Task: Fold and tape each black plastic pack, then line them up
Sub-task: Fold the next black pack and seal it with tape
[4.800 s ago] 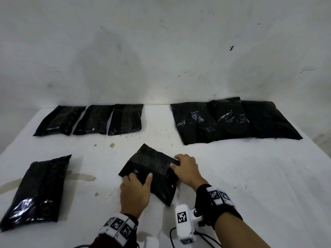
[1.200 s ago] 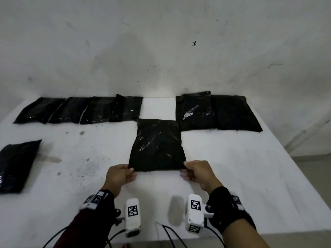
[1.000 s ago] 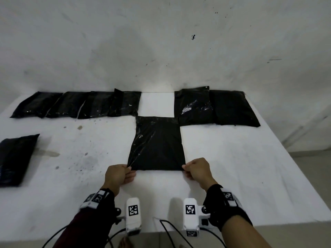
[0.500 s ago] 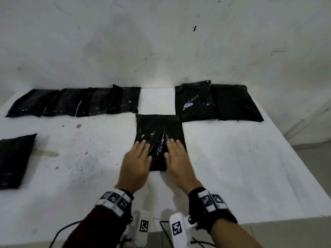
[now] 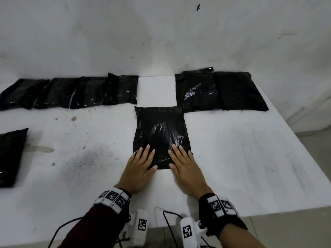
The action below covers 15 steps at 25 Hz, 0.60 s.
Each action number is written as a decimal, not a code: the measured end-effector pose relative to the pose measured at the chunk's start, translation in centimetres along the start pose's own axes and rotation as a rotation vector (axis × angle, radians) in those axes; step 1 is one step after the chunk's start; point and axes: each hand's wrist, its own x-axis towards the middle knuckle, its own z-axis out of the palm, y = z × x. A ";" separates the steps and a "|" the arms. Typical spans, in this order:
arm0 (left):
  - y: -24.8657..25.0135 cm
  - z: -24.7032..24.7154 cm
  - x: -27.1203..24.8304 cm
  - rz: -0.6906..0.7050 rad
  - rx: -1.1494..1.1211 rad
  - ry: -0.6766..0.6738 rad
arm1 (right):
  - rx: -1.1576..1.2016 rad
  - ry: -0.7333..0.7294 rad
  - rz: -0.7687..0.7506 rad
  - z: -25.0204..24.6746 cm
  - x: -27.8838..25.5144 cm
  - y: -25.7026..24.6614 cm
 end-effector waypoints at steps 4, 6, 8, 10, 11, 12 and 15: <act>0.2 -1.3 -0.1 -0.018 -0.359 0.081 | 0.194 0.395 0.046 -0.6 0.4 0.2; 0.4 -1.6 0.4 -0.011 -0.390 0.325 | 0.164 0.411 0.138 -1.3 1.7 -0.6; 0.6 -1.4 0.9 -0.003 -0.204 0.343 | 0.083 0.123 0.234 -1.6 2.7 -1.7; 0.3 -0.4 1.0 0.003 -0.025 0.194 | -0.046 -0.121 0.253 -1.3 2.8 -1.7; 0.0 0.0 0.9 -0.002 0.024 0.156 | -0.085 -0.167 0.243 -1.2 2.7 -1.4; -0.4 0.4 1.0 -0.008 0.042 0.144 | -0.087 -0.189 0.239 -1.3 2.5 -1.1; -0.6 0.3 0.9 -0.007 0.056 0.128 | -0.051 -0.206 0.218 -2.3 1.5 0.3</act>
